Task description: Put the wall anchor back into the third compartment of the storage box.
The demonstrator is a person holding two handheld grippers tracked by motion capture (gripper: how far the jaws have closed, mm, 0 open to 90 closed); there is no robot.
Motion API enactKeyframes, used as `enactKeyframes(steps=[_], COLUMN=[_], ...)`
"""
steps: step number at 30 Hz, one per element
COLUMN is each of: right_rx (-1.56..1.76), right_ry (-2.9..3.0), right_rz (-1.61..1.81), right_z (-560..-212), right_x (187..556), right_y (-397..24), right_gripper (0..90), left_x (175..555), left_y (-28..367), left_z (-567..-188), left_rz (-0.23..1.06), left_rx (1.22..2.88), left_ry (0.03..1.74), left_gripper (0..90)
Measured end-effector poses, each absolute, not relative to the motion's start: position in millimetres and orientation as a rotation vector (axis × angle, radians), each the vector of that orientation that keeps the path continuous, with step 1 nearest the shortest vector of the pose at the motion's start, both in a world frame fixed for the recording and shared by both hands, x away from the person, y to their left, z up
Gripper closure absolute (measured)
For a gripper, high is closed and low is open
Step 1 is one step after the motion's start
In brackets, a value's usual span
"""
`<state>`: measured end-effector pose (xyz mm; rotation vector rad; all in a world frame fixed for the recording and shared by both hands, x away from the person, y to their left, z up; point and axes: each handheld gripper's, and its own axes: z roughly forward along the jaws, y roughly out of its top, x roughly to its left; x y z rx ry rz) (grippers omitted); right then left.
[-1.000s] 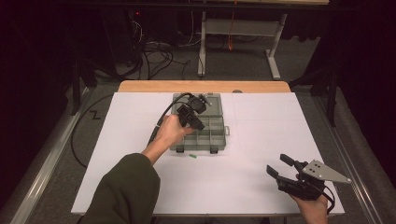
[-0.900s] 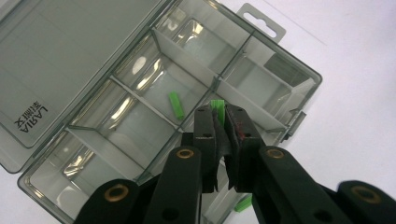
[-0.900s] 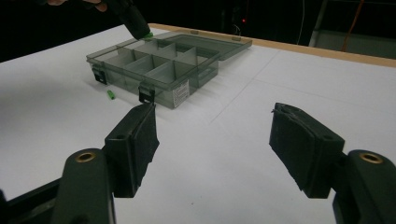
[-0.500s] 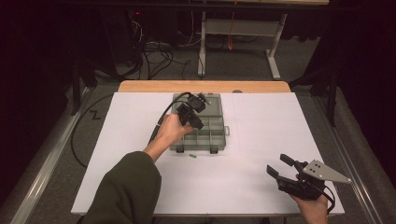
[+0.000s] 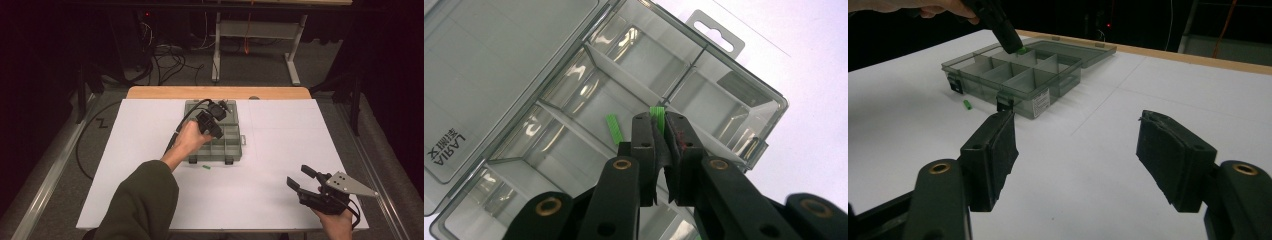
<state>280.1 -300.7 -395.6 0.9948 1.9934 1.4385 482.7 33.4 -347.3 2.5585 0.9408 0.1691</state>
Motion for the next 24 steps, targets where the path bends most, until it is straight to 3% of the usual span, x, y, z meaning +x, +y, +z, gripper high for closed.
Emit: enactKeyframes(steps=[24], right_rx=[0.993], right_ry=[1.991], right_rz=[1.437], right_z=[-395.2], right_x=[279.5], right_y=[-300.8], right_gripper=[34.1], left_x=[496.1], left_y=[33.5], left_z=[-364.0], left_rz=[0.17], left_rx=[2.541], left_ry=[1.021], left_gripper=[82.9])
